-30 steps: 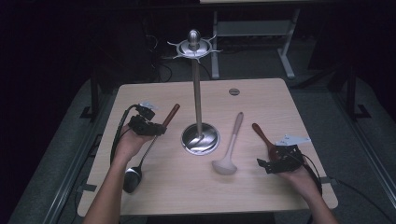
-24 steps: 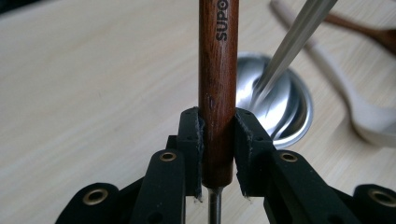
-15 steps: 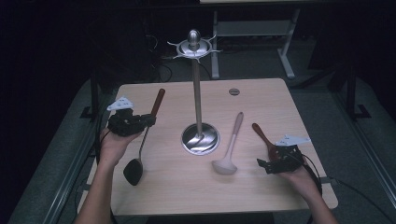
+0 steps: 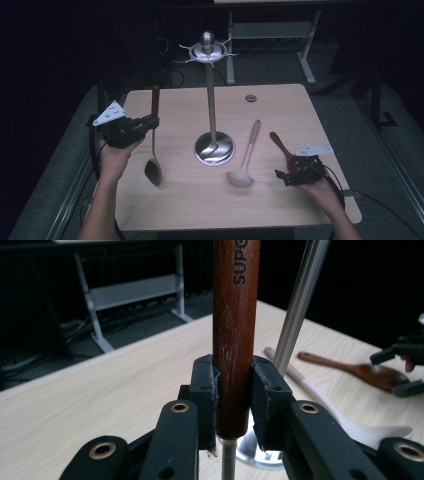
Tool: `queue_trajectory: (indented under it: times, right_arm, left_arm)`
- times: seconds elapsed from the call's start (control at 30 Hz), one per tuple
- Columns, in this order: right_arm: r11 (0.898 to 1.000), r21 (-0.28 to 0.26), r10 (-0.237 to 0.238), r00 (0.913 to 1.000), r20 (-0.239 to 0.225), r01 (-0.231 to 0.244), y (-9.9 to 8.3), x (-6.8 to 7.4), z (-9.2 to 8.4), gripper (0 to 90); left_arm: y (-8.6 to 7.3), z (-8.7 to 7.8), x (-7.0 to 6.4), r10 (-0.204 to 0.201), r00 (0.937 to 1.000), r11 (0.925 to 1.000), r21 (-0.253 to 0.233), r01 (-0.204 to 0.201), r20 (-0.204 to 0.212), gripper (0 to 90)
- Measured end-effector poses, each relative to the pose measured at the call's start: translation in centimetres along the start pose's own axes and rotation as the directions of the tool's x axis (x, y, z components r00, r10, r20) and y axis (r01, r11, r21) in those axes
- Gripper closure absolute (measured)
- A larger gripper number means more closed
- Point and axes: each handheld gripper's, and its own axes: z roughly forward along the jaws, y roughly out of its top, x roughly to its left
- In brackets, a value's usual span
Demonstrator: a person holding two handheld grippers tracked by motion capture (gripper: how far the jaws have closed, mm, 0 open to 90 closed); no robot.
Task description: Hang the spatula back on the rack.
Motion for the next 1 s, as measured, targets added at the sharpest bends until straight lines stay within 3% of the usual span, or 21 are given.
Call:
queue_trajectory:
  times: [0.07, 0.23, 0.73, 1.0]
  right_arm:
    - [1.0, -0.001, 0.004, 1.0, -0.001, -0.004, 0.0, 0.0, 0.0, 1.0]
    - [1.0, -0.007, 0.004, 1.0, -0.001, -0.004, 0.0, 0.0, 0.0, 1.0]
    - [0.999, -0.03, 0.03, 0.9994, -0.019, -0.03, 0.3, 0.1, -0.4, 1.0]
    - [0.999, -0.037, 0.031, 0.9992, -0.024, -0.032, 0.5, 0.2, -0.6, 1.0]
  left_arm:
    - [0.2, -0.1, -0.3, -0.006, 0.9999, 0.9995, -0.031, 0.007, 0.008, 74.2]
    - [0.5, -0.2, -0.8, -0.007, 0.9998, 0.9984, -0.056, 0.008, 0.017, 74.2]
    - [1.5, 0.4, -2.7, -0.023, 0.9968, 0.997, -0.072, 0.029, 0.077, 74.1]
    - [2.1, 1.0, -4.2, -0.027, 0.9961, 0.996, -0.082, 0.034, 0.085, 74.1]
